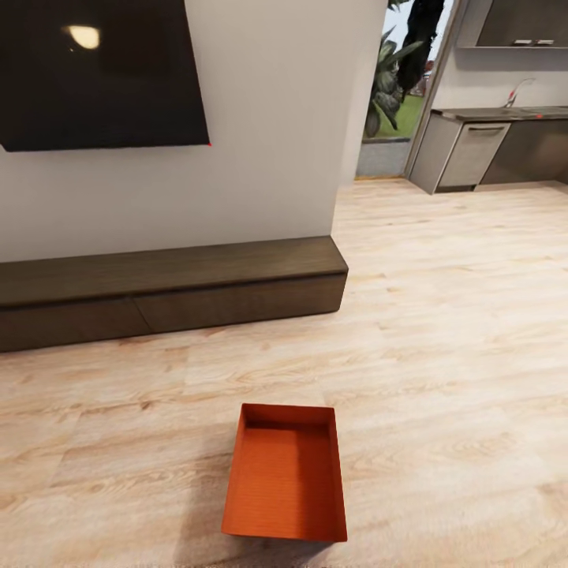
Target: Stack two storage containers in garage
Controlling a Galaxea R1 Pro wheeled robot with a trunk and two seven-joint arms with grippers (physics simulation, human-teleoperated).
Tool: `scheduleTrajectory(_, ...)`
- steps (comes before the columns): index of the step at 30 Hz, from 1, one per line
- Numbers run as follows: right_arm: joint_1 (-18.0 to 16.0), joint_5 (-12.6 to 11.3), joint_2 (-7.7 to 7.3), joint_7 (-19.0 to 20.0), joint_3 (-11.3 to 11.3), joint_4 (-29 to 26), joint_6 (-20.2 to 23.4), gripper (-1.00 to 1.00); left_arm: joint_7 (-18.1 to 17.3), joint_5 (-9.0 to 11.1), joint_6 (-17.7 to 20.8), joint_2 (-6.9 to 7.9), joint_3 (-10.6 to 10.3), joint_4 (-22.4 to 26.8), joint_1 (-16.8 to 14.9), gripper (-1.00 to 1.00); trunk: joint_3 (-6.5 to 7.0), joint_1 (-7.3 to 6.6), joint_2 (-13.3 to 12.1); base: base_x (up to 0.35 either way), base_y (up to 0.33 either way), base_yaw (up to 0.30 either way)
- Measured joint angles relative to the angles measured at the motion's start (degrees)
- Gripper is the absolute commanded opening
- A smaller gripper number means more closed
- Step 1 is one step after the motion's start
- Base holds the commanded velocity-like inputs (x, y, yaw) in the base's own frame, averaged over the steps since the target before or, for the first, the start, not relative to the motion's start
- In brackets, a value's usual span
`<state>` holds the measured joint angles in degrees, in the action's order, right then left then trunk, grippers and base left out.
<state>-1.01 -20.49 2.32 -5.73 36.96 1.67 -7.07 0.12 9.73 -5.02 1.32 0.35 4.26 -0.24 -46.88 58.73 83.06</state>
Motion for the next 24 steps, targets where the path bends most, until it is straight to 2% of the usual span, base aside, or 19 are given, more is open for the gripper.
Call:
scheduleTrajectory(15, 0.0, 0.1, 0.0, 0.0, 0.0, 0.0, 0.0, 1.0, 0.0, 0.0, 0.0, 0.0, 0.0, 0.0, 0.0, 1.0, -1.36, 0.0, 0.0, 0.0, 0.0, 0.0)
scheduleTrajectory(24, 0.0, 0.1, 0.08, 0.0, 0.0, 0.0, 0.0, 1.0, 0.0, 0.0, 0.0, 0.0, 0.0, 0.0, 0.0, 1.0, -1.47, 0.0, 0.0, 0.0, 0.0, 0.0)
